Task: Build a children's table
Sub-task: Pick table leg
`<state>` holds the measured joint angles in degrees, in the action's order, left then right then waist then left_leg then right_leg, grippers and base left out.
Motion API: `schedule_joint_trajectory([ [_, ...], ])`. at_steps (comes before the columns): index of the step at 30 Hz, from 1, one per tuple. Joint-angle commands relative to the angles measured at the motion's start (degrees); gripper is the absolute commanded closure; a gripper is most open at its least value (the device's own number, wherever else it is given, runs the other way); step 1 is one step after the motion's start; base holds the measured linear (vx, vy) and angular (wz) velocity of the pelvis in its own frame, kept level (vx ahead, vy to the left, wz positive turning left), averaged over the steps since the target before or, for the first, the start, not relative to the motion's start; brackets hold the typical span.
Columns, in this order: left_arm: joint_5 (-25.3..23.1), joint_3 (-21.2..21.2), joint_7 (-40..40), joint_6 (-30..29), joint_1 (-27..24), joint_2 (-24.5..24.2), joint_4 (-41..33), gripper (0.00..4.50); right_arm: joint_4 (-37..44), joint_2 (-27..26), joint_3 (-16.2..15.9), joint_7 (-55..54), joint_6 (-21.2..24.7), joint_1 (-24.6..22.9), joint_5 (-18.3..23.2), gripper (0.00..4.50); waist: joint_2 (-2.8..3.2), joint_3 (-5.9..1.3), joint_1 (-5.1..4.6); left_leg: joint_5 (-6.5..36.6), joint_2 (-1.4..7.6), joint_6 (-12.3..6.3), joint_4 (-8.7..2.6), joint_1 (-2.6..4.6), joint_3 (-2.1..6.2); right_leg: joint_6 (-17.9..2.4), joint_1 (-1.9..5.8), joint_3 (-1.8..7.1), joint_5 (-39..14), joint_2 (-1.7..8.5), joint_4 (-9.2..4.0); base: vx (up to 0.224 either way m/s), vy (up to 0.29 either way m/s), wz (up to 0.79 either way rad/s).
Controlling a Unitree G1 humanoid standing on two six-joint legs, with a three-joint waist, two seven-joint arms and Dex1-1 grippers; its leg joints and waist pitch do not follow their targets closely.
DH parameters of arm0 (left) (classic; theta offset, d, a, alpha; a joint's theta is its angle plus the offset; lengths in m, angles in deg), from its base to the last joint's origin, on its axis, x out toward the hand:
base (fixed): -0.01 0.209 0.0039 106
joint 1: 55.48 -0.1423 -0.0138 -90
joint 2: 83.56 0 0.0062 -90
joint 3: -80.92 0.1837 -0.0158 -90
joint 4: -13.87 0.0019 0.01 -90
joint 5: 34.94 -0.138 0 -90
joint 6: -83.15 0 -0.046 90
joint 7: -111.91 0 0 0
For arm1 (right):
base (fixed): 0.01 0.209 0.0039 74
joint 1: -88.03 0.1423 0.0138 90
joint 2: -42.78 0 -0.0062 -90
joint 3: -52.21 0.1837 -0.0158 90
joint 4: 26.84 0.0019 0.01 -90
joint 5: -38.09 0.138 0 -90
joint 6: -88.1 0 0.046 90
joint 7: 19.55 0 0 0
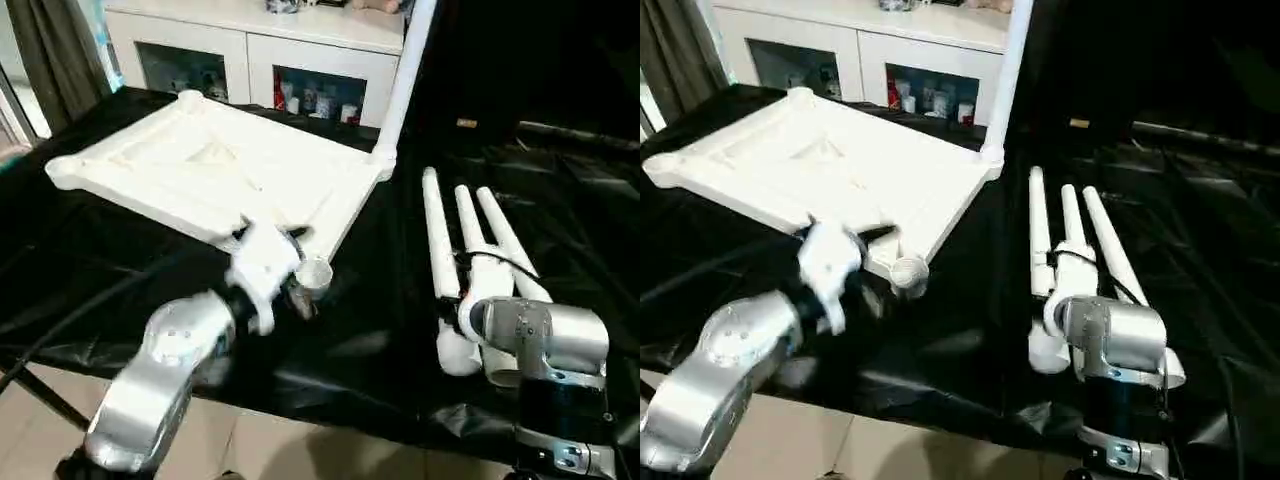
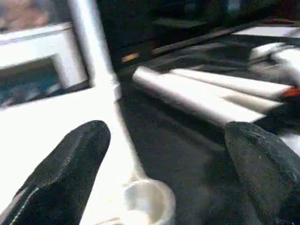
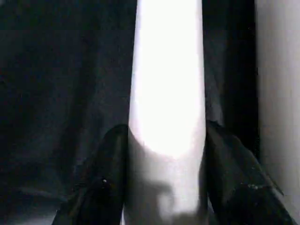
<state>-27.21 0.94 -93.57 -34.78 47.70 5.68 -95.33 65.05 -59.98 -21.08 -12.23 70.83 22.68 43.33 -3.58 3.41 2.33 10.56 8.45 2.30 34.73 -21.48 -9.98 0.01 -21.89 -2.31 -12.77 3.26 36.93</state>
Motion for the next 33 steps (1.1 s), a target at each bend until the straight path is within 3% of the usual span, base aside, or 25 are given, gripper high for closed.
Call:
schedule_joint_trajectory([
  [1, 0.66, -1.54, 1.84, -2.36, 1.26, 0.8, 0.37, 0.0, 1.03, -0.22, 1.89, 1.2, -1.99, 0.4, 2.12, 2.6, 0.16, -3.17, 0.14, 10.6, 4.22, 3.24, -4.5, 1.08, 1.71, -7.75, 1.5, 3.21, -12.13, 5.02, -5.3, 0.0, 0.0, 0.0],
  [2, 1.24, -2.02, 2.07, -2.75, 1.63, 1.21, 0.49, 0.0, 0.91, -0.37, 2.37, 1.41, -2.45, 0.43, 2.48, 2.6, 0.08, -3.17, 0.22, 10.06, 4.27, 3.01, -4.53, 0.99, 1.82, -7.95, 1.68, 3.14, -11.53, 5.07, -5.25, 0.0, 0.0, 0.0],
  [4, 5.15, -4.95, 3.09, -4.77, 4.17, 3.99, 1.47, 0.0, -0.11, -0.82, 4.71, 3.28, -5.57, 0.39, 4.74, 2.61, 0.78, -3.41, 0.45, 8.46, 4.15, 2.62, -4.26, 0.99, 1.71, -9.2, 1.85, 3.13, -8.57, 5.11, -4.94, 0.0, 0.0, 0.0],
  [5, 6.41, -5.75, 3.45, -5.09, 5.02, 5.07, 1.8, 0.0, -0.09, -0.76, 5.08, 4.37, -7.03, 0.0, 5.62, 2.62, 0.38, -3.46, 0.53, 7.68, 4.2, 2.08, -4.16, 0.98, 1.52, -9.89, 1.9, 3.12, -6.84, 5.06, -4.91, 0.0, 0.0, 0.0],
  [6, 7.38, -6.49, 4.12, -5.84, 6.23, 6.17, 2.62, 0.0, 0.35, -0.32, 4.9, 6.43, -8.99, -0.36, 6.73, 2.62, 0.39, -3.4, 0.63, 7.49, 4.2, 1.86, -4.22, 0.91, 1.54, -10.17, 1.98, 3.07, -6.37, 5.03, -4.93, 0.0, 0.0, 0.0],
  [8, 12.7, -10.39, 6.82, -10.12, 10.72, 10.54, 4.96, 0.0, 3.75, -0.74, 6.81, 13.48, -11.4, -0.55, 13.0, 2.62, 0.8, -3.55, 1.23, 7.69, 4.3, 1.01, -4.06, 1.01, 1.57, -11.05, 2.12, 3.05, -4.61, 5.13, -4.84, 0.0, 0.0, 0.0],
  [11, 18.82, -13.83, 7.14, -14.57, 13.74, 14.07, 5.88, 0.0, 5.65, -0.01, 7.42, 18.93, -13.25, -1.31, 17.44, 2.62, 0.12, -3.6, 1.55, 6.07, 4.37, -0.61, -3.92, 0.66, 1.55, -12.3, 2.58, 2.89, -2.75, 5.3, -4.69, 0.0, 0.0, 0.0],
  [14, 24.49, -16.47, 7.15, -19.14, 17.55, 16.76, 7.45, 0.0, 6.81, 1.12, 9.0, 24.91, -12.95, -1.92, 22.74, 2.62, 0.09, -3.6, 1.91, 5.15, 4.23, -2.05, -3.7, 0.63, 1.42, -13.2, 2.55, 2.76, -2.99, 5.27, -4.78, 0.0, 0.0, 0.0],
  [20, 27.71, -16.15, 6.18, -23.21, 20.73, 18.64, 9.66, 0.0, 9.17, 2.74, 8.05, 32.26, -13.4, -4.34, 28.75, 2.62, -0.2, -3.56, 2.93, 4.73, 4.5, -2.73, -3.71, 0.72, 1.37, -11.72, 2.51, 2.73, -5.91, 5.41, -5.28, 0.0, 0.0, 0.0],
  [24, 34.49, -18.41, 7.2, -27.76, 22.95, 21.25, 9.46, 0.0, 13.14, 3.37, 5.82, 36.13, -11.33, -5.84, 34.07, 2.62, -0.39, -3.55, 3.1, 4.69, 4.57, -2.41, -3.83, 0.63, 1.52, -11.89, 2.51, 2.57, -6.51, 5.51, -5.31, 0.0, 0.0, 0.0],
  [33, 35.73, -18.29, 7.65, -29.47, 23.52, 21.99, 9.72, 0.0, 13.69, 5.61, 2.66, 38.29, -11.67, -6.96, 35.57, 2.62, -0.55, -3.46, 3.08, 5.25, 4.58, -1.25, -4.03, 0.5, 1.61, -9.74, 2.46, 2.57, -9.4, 5.52, -5.81, 0.0, 0.0, 0.0],
])
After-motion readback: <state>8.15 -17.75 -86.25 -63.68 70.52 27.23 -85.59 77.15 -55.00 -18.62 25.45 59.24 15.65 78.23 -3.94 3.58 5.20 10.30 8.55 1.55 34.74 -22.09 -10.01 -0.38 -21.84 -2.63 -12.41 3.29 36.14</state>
